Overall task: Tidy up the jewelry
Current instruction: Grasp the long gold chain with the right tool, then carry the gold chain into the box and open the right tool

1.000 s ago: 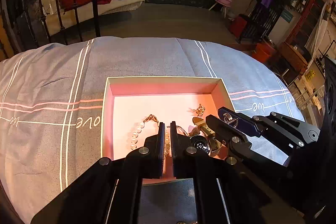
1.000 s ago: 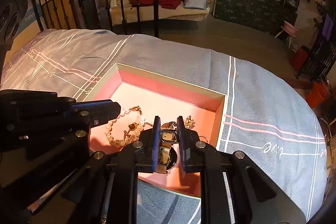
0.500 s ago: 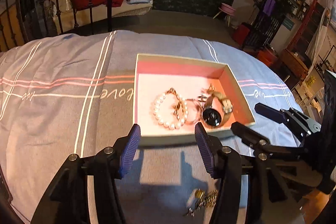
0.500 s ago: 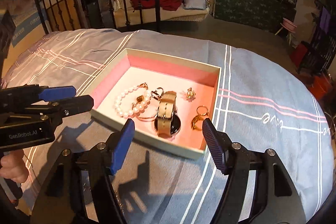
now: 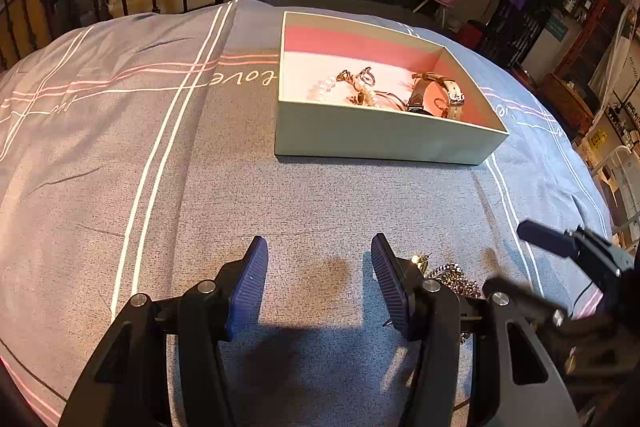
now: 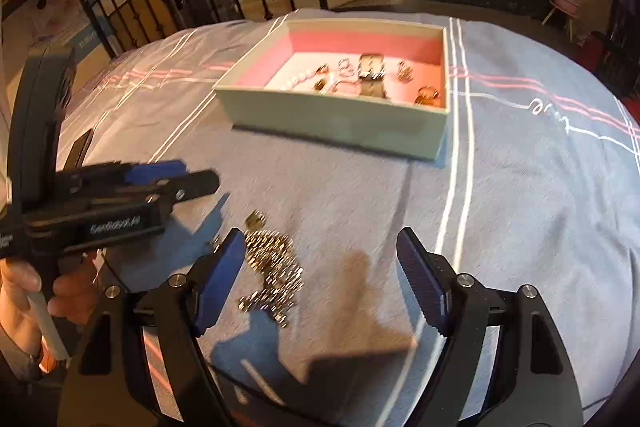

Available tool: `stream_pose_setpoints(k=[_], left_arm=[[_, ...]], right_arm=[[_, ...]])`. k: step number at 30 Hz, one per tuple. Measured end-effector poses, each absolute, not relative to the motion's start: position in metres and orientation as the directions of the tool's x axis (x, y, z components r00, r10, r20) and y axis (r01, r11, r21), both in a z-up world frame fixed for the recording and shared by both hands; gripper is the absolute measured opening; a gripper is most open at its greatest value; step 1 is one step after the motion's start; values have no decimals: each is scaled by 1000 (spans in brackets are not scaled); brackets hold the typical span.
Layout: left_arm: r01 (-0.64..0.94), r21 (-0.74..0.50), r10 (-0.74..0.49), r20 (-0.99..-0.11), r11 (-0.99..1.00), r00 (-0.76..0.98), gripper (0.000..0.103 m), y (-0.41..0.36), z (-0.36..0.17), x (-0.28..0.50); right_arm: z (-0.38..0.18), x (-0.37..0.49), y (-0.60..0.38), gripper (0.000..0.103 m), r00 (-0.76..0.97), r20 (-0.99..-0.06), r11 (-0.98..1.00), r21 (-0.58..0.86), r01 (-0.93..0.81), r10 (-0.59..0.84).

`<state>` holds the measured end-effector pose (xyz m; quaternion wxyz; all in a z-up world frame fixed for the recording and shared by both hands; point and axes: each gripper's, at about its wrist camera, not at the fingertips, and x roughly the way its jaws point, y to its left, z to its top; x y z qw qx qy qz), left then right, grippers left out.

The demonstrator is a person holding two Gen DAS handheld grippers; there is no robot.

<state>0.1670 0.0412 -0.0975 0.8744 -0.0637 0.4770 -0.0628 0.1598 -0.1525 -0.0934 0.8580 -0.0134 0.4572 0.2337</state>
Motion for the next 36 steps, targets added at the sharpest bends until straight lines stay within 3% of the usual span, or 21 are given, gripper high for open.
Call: stream_pose_setpoints(k=[3,7,11,12,13,14,16,18,19,20,23,24,25,26,36], left_arm=[[54,-139,-145,-823,989,549,53,39,-99,169],[68,-81,-105,-816,994,569,54,34,-100,169],[68,-70,-97,-808,995,581,61,32,-102,168],[69,-75,-101,-808,995,581,67,33,-102,168],[68,-77,-102,-808,995,580,73,33,-102,167],[65,-76,-99,-808,995,581,74,34,-102,167],[63,-80,-102,-809,995,580,75,36,-102,166],[57,-89,-106,-808,994,580,75,38,-101,166],[56,-91,-106,-808,994,580,74,39,-101,165],[57,-96,-112,-808,994,578,73,40,-101,165],[74,-119,-140,-810,990,569,50,42,-98,164],[79,-116,-140,-812,990,566,32,41,-97,165],[80,-106,-133,-814,991,565,6,40,-96,165],[85,-96,-128,-814,992,567,0,38,-95,165],[182,-37,-147,-756,983,637,0,6,-56,169]], right_arm=[[-110,153,-135,78,439,-820,891,176,-418,368],[-119,153,-112,96,423,-853,886,92,-455,306],[-122,153,-109,96,421,-856,884,83,-460,299],[-120,152,-110,87,425,-853,884,85,-459,302],[-118,150,-111,69,434,-848,883,83,-461,306],[-115,148,-111,58,439,-843,880,82,-468,312],[-111,145,-109,25,445,-836,871,73,-487,319],[-109,142,-108,12,444,-832,860,74,-505,333],[-108,141,-109,12,449,-828,859,72,-507,335],[-107,140,-110,12,452,-823,857,77,-510,343],[-100,138,-122,11,470,-793,860,128,-494,388],[-97,137,-125,11,481,-783,861,134,-490,395],[-95,137,-128,11,488,-778,863,135,-486,396],[-93,137,-130,11,490,-776,864,136,-485,397],[-61,137,-139,11,559,-717,860,111,-498,416]])
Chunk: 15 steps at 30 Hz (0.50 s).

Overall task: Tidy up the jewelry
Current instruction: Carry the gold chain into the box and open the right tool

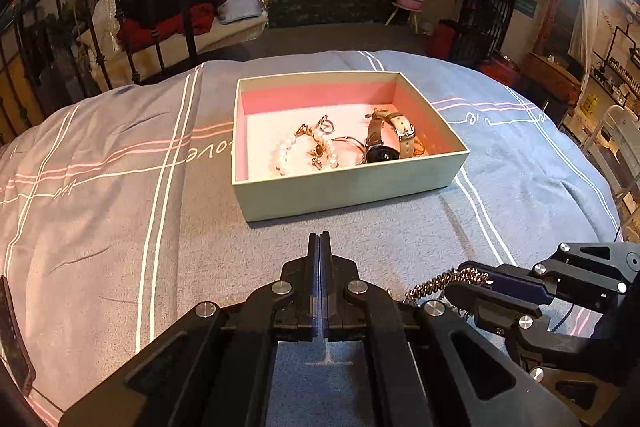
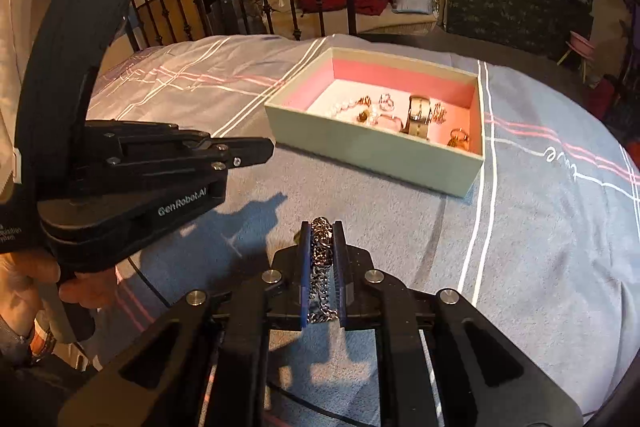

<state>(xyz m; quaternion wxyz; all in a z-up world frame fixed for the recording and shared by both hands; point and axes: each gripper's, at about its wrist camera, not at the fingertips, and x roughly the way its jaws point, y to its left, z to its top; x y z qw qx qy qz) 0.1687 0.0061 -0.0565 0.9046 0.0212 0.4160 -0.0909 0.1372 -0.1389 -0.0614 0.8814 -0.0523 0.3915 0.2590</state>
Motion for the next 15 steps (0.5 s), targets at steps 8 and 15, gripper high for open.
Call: stream_pose_setpoints(k=[8,15], left_arm=[[184,-41,-154,-737,982,658,0,2,-27,192],[185,-84,-185,-744,979,642,0,2,-2,242]], right_arm=[[-4,165,-140,11,653,-632,859,39,-510,416],[29,211,-142,11,700,-602,876,-2,-483,385]])
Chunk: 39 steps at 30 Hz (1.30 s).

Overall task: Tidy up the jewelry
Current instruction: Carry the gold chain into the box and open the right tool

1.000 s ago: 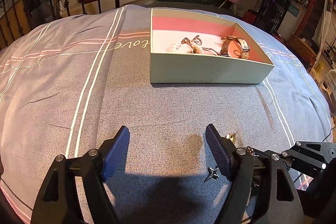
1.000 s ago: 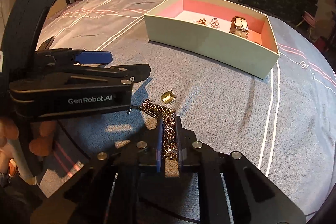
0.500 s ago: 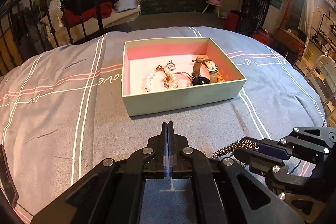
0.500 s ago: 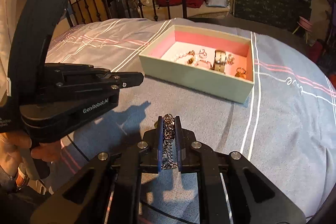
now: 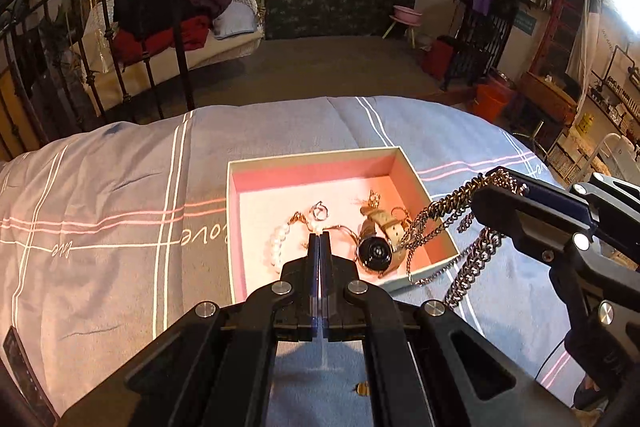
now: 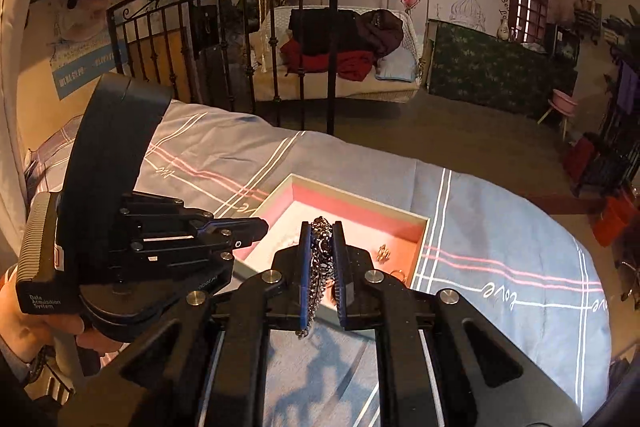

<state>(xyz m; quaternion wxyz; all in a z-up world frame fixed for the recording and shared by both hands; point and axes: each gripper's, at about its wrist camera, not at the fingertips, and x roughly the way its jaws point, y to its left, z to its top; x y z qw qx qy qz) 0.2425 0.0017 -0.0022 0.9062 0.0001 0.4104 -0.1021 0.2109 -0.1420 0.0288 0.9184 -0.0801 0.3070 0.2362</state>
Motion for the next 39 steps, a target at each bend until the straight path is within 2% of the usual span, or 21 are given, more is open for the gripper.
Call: stream_pose_setpoints(k=[6,13,24,37,38,39], left_arm=[[154,-88,-166,-766,984,621,0,-3,5,285],[133,-64,-133,-779,989,613,0,-7,-3,301],[118,-43,-106,-791,992,602,0,-9,-7,309],[103,-72,-118,-810,992,575,1,-8,-14,317],[102,-83,-127,-809,991,574,2,-7,-14,317],[102,-91,-133,-808,991,575,15,-7,-14,317]], right_arm=[[39,256,-140,11,714,-614,898,-21,-440,336],[23,287,-142,11,689,-654,915,12,-403,312],[1,300,-140,11,657,-696,920,12,-392,289],[-10,305,-134,11,632,-722,915,5,-403,282],[-12,305,-133,11,624,-728,913,5,-408,283],[-15,305,-133,13,615,-738,912,2,-411,279]])
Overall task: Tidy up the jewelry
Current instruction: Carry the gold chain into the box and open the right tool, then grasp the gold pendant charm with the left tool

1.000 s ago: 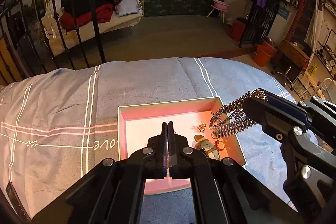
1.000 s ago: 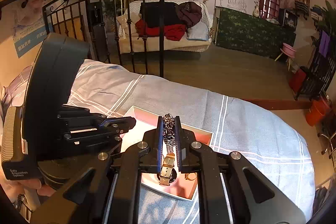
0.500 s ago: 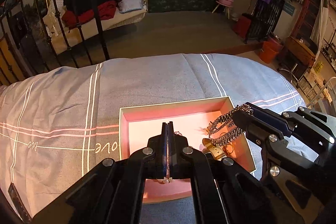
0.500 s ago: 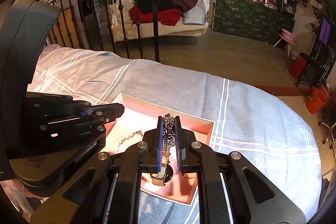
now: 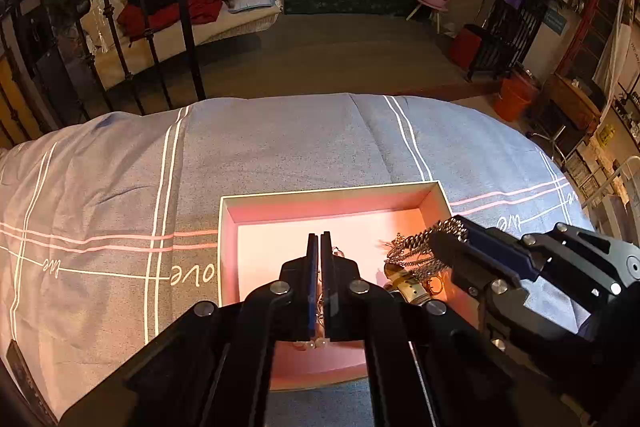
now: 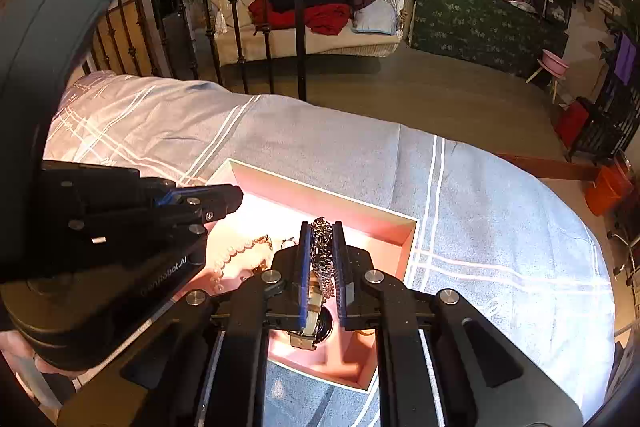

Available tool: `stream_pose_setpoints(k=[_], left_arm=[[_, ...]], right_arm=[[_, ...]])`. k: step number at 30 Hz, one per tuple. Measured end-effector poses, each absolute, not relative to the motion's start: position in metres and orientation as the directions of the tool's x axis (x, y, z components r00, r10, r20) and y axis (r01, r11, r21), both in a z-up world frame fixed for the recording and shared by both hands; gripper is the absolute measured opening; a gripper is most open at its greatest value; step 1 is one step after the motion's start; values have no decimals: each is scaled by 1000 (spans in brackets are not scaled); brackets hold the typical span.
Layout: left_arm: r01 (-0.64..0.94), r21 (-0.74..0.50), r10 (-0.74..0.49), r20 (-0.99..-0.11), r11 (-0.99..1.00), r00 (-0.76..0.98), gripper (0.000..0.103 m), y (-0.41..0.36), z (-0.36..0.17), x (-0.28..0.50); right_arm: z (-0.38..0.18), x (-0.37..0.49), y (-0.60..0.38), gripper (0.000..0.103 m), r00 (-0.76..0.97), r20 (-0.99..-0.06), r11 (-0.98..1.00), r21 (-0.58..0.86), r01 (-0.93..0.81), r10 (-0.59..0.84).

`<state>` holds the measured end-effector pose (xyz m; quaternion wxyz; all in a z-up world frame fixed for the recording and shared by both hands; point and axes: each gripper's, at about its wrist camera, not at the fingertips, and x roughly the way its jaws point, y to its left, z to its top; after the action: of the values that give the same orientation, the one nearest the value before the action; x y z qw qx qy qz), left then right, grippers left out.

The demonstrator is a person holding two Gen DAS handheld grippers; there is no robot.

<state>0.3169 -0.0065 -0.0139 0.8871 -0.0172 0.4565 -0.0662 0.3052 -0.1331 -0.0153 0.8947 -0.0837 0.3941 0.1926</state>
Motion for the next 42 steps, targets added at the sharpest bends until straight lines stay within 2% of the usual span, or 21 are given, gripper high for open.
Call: stream_pose_setpoints(k=[1,2,3,4,6,10,16,20,23,25,28,35,38,42], left_arm=[[93,-86,-124,-805,992,580,50,-5,-14,316],[78,-77,-109,-795,994,597,69,-4,-12,313],[65,-69,-95,-774,995,626,90,-2,-9,309],[61,-64,-89,-757,996,648,91,-1,-7,304],[81,-64,-101,-761,995,640,92,0,-9,294],[109,-67,-121,-766,992,631,92,1,-22,259],[180,-102,-191,-784,978,591,92,-3,-58,190],[245,-79,-207,-804,966,557,92,-17,-88,166],[276,-41,-193,-812,960,551,89,-24,-101,162],[284,-28,-187,-814,958,550,74,-26,-107,162],[290,-25,-190,-808,957,557,68,-25,-109,160],[295,-25,-197,-798,955,570,69,-24,-110,160],[313,-19,-204,-794,950,572,58,-27,-109,157],[353,-17,-231,-785,936,575,25,-31,-108,151]], right_arm=[[-18,304,-133,21,605,-749,911,-5,-413,270],[-21,303,-133,33,601,-758,912,-20,-409,253],[-22,299,-133,66,607,-759,917,-36,-398,234],[-23,294,-135,85,622,-751,921,-51,-387,220],[-27,280,-139,85,633,-741,920,-54,-388,224],[-44,245,-153,90,591,-772,926,-10,-379,233],[-87,170,-167,90,551,-811,931,-19,-364,199],[-110,135,-169,91,535,-826,935,-27,-354,179],[-107,129,-178,93,565,-803,946,-6,-325,189],[-111,134,-182,94,536,-817,948,39,-314,212],[-113,134,-181,95,532,-821,949,38,-313,209],[-114,134,-176,95,532,-822,948,28,-319,203],[-115,134,-175,96,530,-823,947,28,-320,204],[-115,134,-173,96,529,-824,947,26,-321,202]])
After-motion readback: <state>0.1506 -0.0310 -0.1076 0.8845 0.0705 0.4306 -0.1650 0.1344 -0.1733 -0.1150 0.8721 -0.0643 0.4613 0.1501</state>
